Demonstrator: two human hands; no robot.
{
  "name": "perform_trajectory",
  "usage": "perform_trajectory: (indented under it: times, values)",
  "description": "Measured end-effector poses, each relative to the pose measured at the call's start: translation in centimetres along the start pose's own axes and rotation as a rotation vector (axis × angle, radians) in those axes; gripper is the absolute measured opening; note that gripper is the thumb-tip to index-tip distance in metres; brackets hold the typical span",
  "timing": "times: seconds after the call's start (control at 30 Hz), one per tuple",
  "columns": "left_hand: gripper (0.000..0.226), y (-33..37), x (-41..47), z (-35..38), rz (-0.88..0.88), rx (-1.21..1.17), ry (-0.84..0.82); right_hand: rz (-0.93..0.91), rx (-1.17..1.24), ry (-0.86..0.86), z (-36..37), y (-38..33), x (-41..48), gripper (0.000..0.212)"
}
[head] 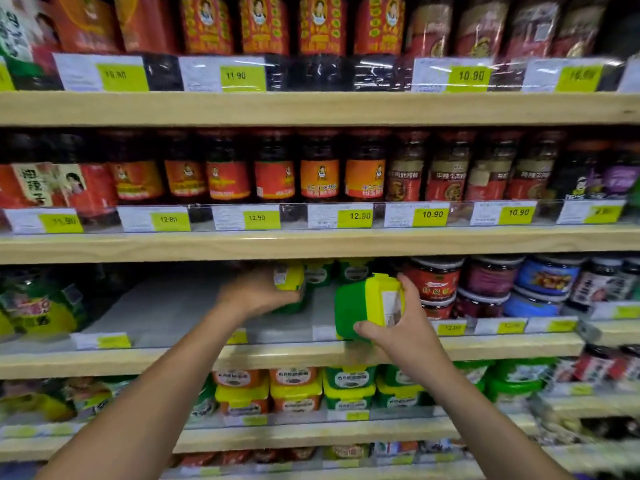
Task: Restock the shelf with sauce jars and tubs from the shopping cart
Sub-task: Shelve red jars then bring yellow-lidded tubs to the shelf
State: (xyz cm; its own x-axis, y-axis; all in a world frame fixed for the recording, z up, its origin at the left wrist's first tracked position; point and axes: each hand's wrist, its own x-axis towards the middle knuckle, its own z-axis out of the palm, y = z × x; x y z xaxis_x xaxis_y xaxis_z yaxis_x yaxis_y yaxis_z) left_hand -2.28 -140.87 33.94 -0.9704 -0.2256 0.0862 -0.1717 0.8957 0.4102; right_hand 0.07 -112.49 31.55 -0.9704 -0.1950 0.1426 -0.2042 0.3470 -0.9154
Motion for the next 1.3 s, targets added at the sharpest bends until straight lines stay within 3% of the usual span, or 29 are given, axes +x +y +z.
perform_trajectory:
  times: [0.17, 0.27, 0.37, 0.43, 0.53, 0.67, 0.9, 1.1, 1.3]
  values:
    - [0.101, -1.3, 0.9, -0.3, 0.149, 0.083, -0.128, -0.091, -0.175, 0.091, 0.3, -0.7, -0.2, 0.116]
    - [0.079, -1.6, 0.6, -0.8, 0.220, -0.026, -0.192, -0.097, -0.279, 0.123, 1.0, -1.3, 0.4, 0.118]
    - [0.093, -1.7, 0.4, -1.0, 0.272, -0.070, -0.222, -0.110, -0.352, 0.139, 1.8, -1.8, 1.6, 0.114]
    - [0.097, -1.8, 0.2, -1.1, 0.282, -0.090, -0.206, -0.129, -0.401, 0.144, 2.3, -2.0, 2.5, 0.109]
    - [0.083, -2.4, -0.4, -0.9, 0.305, -0.059, -0.133, -0.141, -0.470, 0.168, 2.8, -2.3, 3.9, 0.104]
    - [0.067, -3.8, -1.5, -0.4, 0.357, 0.151, 0.117, -0.117, -0.619, 0.177, 3.5, -2.1, 5.7, 0.093]
    - [0.061, -5.2, -2.4, 0.0, 0.442, 0.098, 0.082, -0.055, -0.796, 0.138, 4.6, -1.9, 7.2, 0.079]
    - [0.062, -4.6, -2.3, 0.8, 0.484, 0.001, 0.009, -0.061, -0.891, 0.134, 5.4, -1.0, 7.4, 0.080]
    - [0.052, -4.0, -2.2, 2.0, 0.419, -0.043, 0.007, -0.195, -0.939, 0.224, 4.7, 0.5, 6.9, 0.079]
